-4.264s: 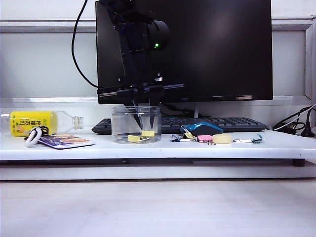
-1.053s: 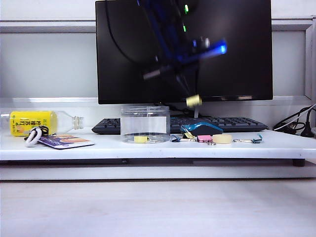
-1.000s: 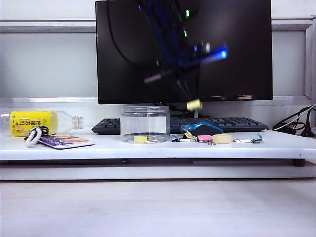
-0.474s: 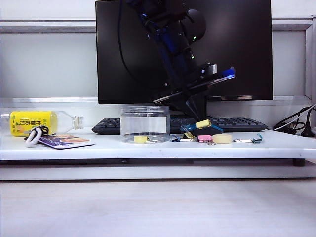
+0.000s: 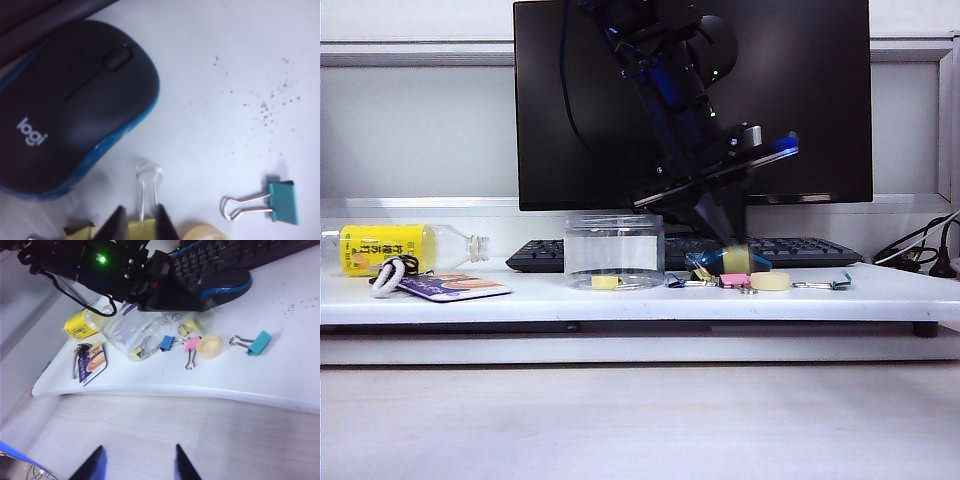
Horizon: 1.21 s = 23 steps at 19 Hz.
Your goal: Take the clips out of the round transparent plastic box and place them on the table.
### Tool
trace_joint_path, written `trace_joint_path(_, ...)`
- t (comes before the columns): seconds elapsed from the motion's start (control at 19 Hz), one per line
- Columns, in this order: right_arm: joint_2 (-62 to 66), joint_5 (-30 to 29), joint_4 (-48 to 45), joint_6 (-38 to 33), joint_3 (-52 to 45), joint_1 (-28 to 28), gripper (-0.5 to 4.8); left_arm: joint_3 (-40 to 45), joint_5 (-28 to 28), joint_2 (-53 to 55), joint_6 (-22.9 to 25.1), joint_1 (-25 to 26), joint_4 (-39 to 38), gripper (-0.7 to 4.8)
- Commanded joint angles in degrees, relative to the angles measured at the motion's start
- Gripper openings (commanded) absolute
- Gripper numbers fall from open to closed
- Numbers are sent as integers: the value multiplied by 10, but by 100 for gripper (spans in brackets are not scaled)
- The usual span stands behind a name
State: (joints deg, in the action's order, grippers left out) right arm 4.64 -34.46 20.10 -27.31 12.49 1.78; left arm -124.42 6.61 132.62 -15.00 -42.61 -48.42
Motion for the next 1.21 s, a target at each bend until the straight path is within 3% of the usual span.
trace_joint_path(0.05,0,0,-6,4,3,0,176,-2,3,-2,0,-2,9,67)
trace_joint_path(0.26,0,0,-5,4,2,0,176,-3,24,-9,2,-1,-10,67)
trace_joint_path(0.37,0,0,-5,4,2,0,176,-3,20,-31,26,-1,-38,67)
trace_joint_path(0.63,0,0,-6,4,3,0,176,-3,-92,-127,99,4,-120,67)
trace_joint_path(0.89,0,0,-6,4,3,0,176,-3,-102,-155,74,42,-226,67)
trace_joint_path(1.21,0,-1,-5,4,3,0,176,1,-104,-128,64,54,-223,67)
